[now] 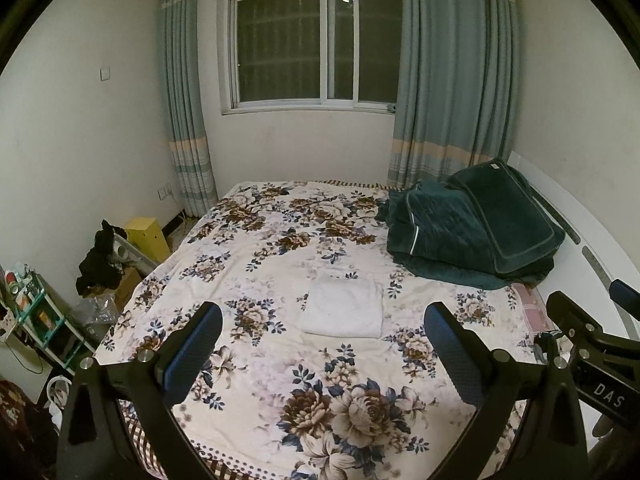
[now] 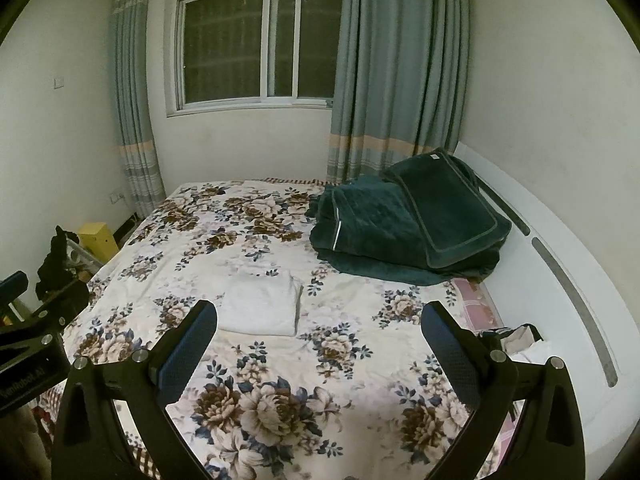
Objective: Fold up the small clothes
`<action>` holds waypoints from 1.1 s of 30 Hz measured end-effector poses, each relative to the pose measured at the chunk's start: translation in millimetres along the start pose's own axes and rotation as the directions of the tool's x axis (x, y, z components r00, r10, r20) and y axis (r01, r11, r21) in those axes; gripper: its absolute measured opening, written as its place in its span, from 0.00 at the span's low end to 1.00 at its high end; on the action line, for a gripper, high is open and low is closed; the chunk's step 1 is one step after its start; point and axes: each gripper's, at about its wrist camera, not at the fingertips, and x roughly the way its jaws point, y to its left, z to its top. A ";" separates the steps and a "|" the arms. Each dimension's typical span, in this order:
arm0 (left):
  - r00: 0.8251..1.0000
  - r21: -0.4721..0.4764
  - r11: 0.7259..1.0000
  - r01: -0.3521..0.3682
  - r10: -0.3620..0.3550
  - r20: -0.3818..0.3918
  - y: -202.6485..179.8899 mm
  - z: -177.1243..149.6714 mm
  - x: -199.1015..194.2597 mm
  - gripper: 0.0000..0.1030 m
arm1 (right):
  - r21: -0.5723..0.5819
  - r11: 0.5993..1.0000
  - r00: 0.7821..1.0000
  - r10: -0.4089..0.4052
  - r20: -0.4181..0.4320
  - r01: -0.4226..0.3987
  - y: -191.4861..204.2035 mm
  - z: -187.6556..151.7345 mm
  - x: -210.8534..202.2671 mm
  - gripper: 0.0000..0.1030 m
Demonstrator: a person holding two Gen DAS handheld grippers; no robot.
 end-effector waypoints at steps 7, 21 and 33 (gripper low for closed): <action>1.000 -0.003 1.000 -0.002 0.002 0.000 -1.2 -0.4 0.3 1.00 | -0.002 1.000 1.000 0.009 0.001 -0.009 3.3 1.1 2.4 1.00; 1.000 -0.005 1.000 -0.012 0.012 -0.005 1.6 2.5 -3.8 1.00 | -0.002 1.000 1.000 0.011 -0.008 -0.011 7.9 -2.4 1.2 1.00; 1.000 -0.007 1.000 -0.019 0.019 -0.010 0.6 -0.2 -7.5 1.00 | -0.003 1.000 1.000 0.012 -0.015 -0.012 10.9 -6.9 0.3 1.00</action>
